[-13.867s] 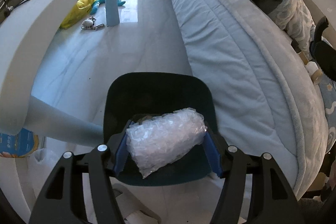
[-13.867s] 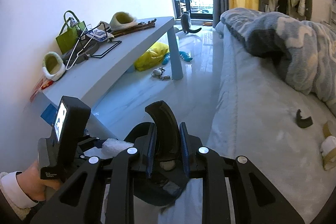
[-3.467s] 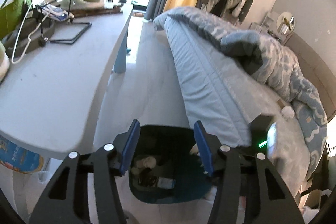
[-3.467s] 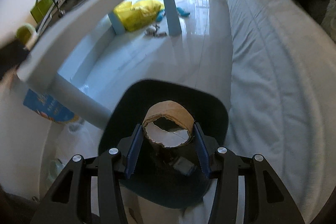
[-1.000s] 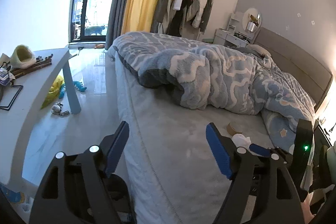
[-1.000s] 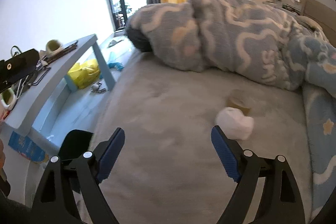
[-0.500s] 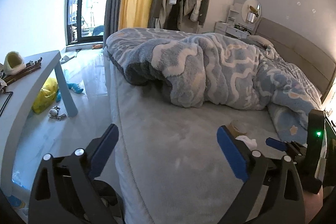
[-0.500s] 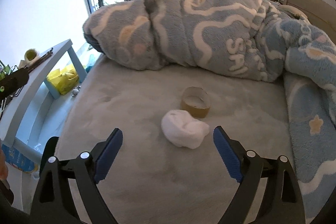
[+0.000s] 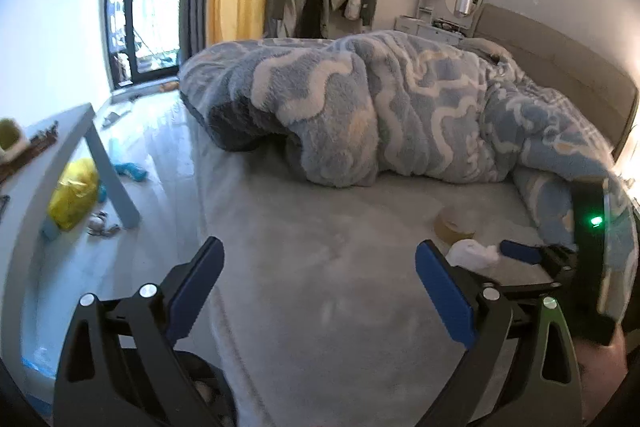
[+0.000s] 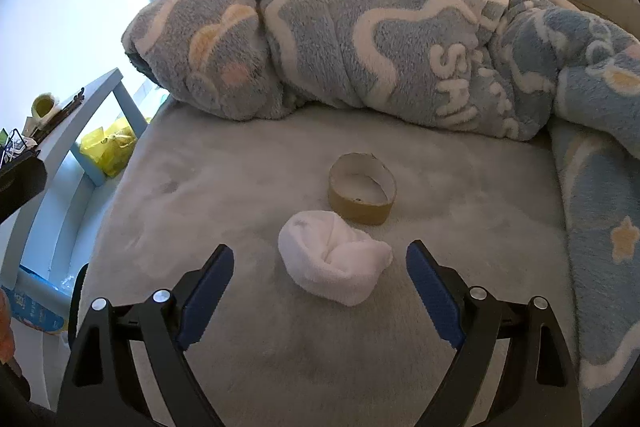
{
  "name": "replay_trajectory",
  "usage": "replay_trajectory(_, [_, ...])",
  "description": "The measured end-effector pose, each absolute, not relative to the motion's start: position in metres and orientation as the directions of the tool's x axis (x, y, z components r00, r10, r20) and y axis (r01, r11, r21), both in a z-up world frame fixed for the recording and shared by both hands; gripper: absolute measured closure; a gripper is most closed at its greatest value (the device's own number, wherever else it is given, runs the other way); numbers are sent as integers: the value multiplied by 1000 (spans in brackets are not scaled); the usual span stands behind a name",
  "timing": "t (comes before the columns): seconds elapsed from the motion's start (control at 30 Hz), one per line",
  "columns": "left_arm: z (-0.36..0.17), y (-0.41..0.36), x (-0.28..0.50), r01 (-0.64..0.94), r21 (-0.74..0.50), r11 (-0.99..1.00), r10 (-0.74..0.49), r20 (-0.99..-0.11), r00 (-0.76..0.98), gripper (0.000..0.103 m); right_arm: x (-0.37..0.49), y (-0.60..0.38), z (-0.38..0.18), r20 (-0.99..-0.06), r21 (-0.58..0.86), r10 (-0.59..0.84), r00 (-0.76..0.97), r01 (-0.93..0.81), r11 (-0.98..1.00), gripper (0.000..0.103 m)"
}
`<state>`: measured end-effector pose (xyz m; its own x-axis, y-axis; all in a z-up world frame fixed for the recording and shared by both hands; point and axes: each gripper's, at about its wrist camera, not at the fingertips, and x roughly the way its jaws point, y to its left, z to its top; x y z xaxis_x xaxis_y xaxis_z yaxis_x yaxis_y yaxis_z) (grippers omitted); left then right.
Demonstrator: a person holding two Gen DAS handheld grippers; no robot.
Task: Collect trash
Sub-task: 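Move both grippers back over the bed toward the tape roll and white tissue, then grasp the white tissue with the right gripper while the left gripper grasps the brown tape roll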
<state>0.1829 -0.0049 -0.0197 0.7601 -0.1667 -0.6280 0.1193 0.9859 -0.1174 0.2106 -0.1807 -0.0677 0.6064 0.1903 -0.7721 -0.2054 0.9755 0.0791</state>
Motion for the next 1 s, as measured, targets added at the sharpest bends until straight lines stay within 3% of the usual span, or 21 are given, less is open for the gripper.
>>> replay_trajectory(0.1, [-22, -7, 188, 127, -121, 985, -175, -634, 753, 4, 216, -181, -72, -781, 82, 191, 595, -205, 975, 14])
replay_trajectory(0.23, [-28, -16, 193, 167, -114, 979, -201, -646, 736, 4, 220, -181, -79, -792, 69, 185, 582, -215, 974, 35])
replay_trajectory(0.43, [-29, -24, 202, 191, -153, 970, -245, -626, 740, 5, 225, -190, -79, -792, 102, 219, 570, -231, 968, 47])
replay_trajectory(1.0, [-59, -88, 234, 240, -114, 964, -254, -658, 709, 7, 211, -252, -57, -752, 186, 283, 595, -221, 957, 48])
